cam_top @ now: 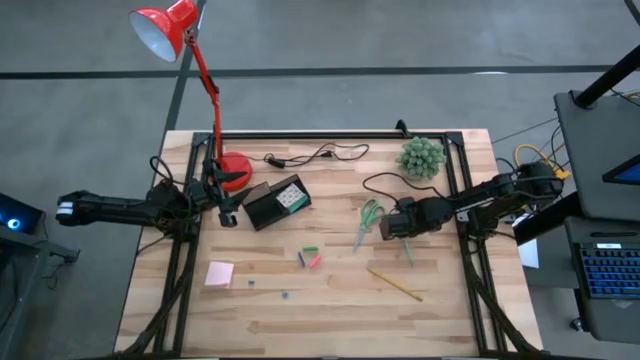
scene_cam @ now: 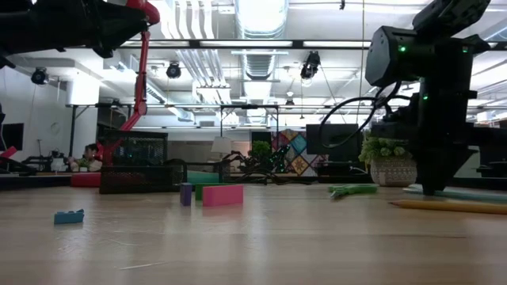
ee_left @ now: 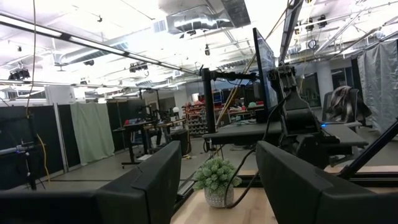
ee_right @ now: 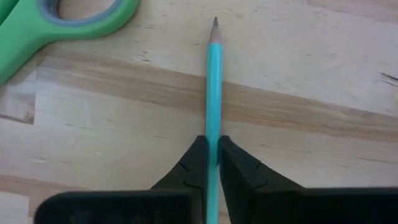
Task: Pick and place office supplies into organizer
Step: Put the blue pencil into the desk organizer
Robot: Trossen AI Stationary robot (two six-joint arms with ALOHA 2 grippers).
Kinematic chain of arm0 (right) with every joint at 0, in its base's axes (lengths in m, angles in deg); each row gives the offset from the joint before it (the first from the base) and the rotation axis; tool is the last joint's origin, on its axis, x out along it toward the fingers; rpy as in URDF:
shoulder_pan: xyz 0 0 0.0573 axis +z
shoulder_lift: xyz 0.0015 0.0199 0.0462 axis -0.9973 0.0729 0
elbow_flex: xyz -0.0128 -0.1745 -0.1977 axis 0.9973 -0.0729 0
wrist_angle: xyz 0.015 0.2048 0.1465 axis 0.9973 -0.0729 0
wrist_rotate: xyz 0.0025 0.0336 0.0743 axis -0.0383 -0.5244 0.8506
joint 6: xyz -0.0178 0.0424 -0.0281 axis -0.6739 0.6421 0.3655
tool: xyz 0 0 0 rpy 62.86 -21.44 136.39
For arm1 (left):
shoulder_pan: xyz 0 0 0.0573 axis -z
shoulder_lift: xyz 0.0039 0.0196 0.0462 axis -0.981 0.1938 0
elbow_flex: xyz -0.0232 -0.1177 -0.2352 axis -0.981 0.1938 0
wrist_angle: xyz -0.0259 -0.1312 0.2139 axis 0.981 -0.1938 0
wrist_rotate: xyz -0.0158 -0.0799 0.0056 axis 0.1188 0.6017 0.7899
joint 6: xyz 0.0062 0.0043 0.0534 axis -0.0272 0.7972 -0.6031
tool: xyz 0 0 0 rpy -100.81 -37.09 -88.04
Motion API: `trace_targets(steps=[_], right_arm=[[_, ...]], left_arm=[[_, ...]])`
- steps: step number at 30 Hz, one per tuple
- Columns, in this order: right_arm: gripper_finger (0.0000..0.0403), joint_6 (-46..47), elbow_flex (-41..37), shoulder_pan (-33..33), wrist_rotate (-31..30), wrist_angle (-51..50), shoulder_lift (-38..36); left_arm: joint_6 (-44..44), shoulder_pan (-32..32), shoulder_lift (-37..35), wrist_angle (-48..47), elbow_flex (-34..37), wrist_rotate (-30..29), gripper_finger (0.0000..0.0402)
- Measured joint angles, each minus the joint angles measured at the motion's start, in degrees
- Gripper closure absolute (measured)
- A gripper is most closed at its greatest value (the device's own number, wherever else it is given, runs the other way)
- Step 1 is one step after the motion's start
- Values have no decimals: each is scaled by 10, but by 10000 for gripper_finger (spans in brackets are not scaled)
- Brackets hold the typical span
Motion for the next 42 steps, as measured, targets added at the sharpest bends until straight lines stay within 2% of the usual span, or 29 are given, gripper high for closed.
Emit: trace_targets(steps=[9, 16, 24, 37, 42], right_arm=[[392, -38, 1, 0, 1, -2, -1], [393, -98, 29, 0, 3, -20, 2], [394, -123, 47, 2, 22, -18, 3], [394, -193, 95, -7, -2, -17, 2], [394, -242, 122, -18, -55, 4, 2]], left_arm=[[0, 0, 0, 0, 0, 0, 206], [0, 0, 0, 0, 0, 0, 206], [0, 0, 0, 0, 0, 0, 206], [2, 0, 0, 0, 0, 0, 206], [2, 0, -1, 0, 0, 0, 206]])
